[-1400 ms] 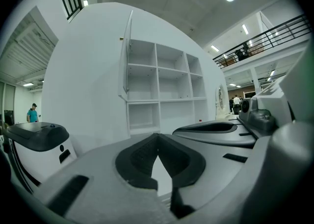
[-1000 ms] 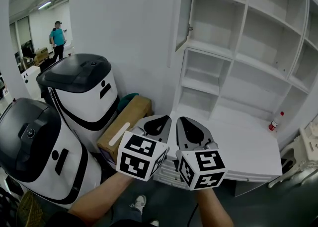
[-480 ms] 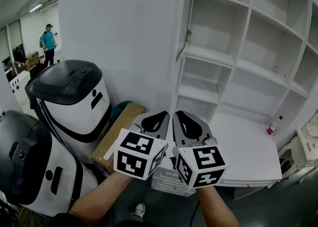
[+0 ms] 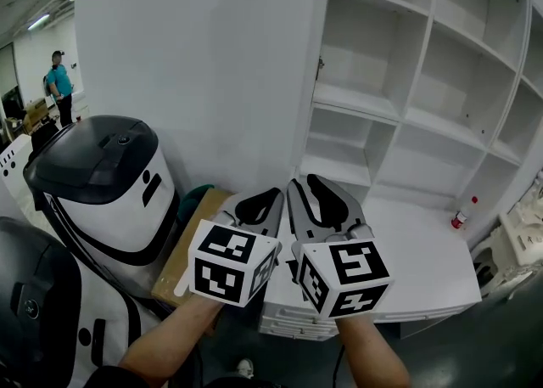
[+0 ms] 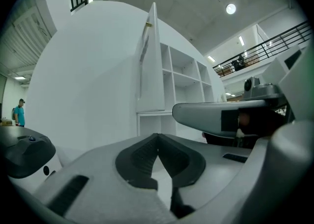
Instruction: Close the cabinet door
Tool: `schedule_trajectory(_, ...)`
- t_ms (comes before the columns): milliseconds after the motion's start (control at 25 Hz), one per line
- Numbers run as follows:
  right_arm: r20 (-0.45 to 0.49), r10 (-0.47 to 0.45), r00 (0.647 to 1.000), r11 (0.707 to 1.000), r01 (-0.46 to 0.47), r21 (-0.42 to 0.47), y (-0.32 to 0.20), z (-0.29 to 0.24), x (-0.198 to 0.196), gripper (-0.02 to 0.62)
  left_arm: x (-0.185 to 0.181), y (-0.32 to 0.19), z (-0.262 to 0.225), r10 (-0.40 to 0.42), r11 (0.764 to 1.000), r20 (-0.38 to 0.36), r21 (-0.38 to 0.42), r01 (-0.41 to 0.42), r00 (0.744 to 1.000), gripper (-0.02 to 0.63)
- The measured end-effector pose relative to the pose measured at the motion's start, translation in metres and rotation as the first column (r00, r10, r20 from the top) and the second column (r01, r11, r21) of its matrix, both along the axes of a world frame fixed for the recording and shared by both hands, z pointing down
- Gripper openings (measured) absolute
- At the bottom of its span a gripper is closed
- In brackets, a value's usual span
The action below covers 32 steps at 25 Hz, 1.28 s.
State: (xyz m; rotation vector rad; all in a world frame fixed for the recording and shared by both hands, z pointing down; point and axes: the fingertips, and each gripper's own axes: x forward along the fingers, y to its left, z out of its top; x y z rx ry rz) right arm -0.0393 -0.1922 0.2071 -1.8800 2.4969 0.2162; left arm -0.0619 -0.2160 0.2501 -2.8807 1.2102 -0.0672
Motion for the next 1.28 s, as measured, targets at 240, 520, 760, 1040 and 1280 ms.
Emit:
schedule_trajectory(240,0.006,0.053,0.999,0.998,-0.053,0.037,-0.021,-0.014,-0.003,0.113,-0.004,-0.025,-0.008,0.031,0.999,-0.013,0.016,-0.03,0.999,0.011)
schedule_trajectory(520,0.007,0.115,0.993,0.991,-0.116,0.071,-0.039,-0.026,-0.006,0.144,-0.004,-0.045,-0.011,0.076,0.997,-0.024,0.025,-0.076,0.997,0.011)
schedule_trajectory(760,0.021,0.155,0.988,0.985,-0.156,0.072,-0.049,-0.028,-0.001,0.144,0.001,-0.049,-0.017,0.123,0.992,-0.027,0.043,-0.122,0.992,0.011)
schedule_trajectory(1040,0.031,0.19,0.981,0.979,-0.192,0.075,-0.051,-0.025,0.004,0.121,0.006,-0.054,-0.017,0.161,0.986,-0.042,0.042,-0.159,0.986,0.011)
schedule_trajectory(1280,0.052,0.164,0.985,0.983,-0.168,0.076,-0.049,-0.026,0.008,0.121,0.013,-0.056,-0.019,0.185,0.982,-0.043,0.049,-0.183,0.982,0.011)
